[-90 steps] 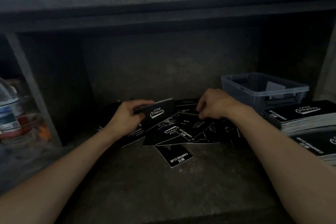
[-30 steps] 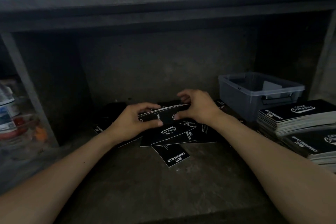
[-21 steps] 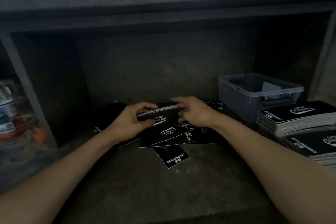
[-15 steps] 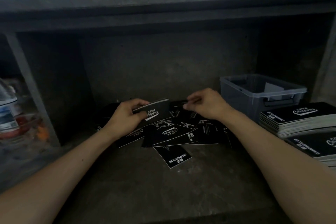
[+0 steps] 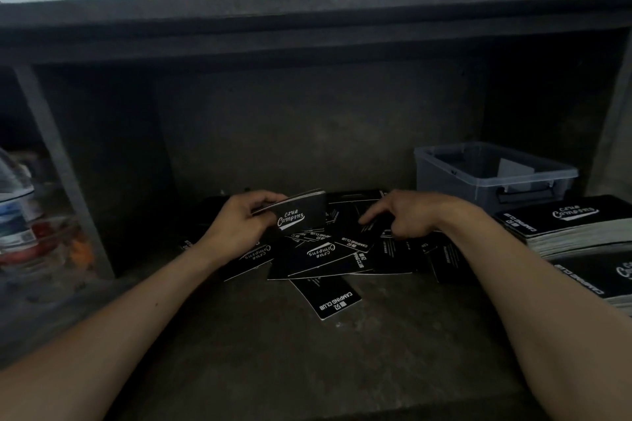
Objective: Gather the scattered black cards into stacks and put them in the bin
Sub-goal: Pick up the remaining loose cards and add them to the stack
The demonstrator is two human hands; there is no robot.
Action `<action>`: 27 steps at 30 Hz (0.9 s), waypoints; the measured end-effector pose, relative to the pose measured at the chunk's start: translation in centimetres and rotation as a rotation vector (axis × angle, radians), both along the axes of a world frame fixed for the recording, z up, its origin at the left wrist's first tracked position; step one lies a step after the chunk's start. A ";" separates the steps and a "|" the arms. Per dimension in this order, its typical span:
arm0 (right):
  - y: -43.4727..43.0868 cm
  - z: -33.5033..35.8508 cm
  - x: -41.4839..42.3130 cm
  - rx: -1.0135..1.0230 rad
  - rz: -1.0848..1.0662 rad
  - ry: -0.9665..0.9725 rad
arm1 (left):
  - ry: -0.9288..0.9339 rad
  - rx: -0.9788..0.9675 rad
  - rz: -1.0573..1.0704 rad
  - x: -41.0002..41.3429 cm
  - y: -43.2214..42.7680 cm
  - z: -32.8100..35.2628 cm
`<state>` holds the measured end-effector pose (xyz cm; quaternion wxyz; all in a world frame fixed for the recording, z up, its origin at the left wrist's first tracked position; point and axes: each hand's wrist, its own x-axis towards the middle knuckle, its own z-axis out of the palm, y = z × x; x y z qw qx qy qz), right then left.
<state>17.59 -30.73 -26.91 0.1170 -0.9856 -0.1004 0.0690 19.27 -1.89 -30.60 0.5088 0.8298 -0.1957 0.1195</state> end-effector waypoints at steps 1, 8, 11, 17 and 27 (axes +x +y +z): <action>0.1 0.1 0.0 -0.012 0.015 0.016 | -0.009 0.017 -0.017 -0.1 0.0 0.0; 0.1 0.6 -0.3 0.018 0.027 0.034 | 0.058 -0.014 -0.090 -0.3 0.0 0.1; 0.2 0.2 -0.2 0.069 0.075 0.010 | 0.073 -0.029 -0.141 -0.5 -0.1 0.1; 1.5 -0.1 -0.1 0.353 0.117 -0.225 | 0.049 -0.015 -0.177 -0.7 -0.3 0.2; 3.0 -0.6 0.6 0.632 -0.056 -0.590 | -0.052 0.057 -0.079 -0.5 -0.2 -0.1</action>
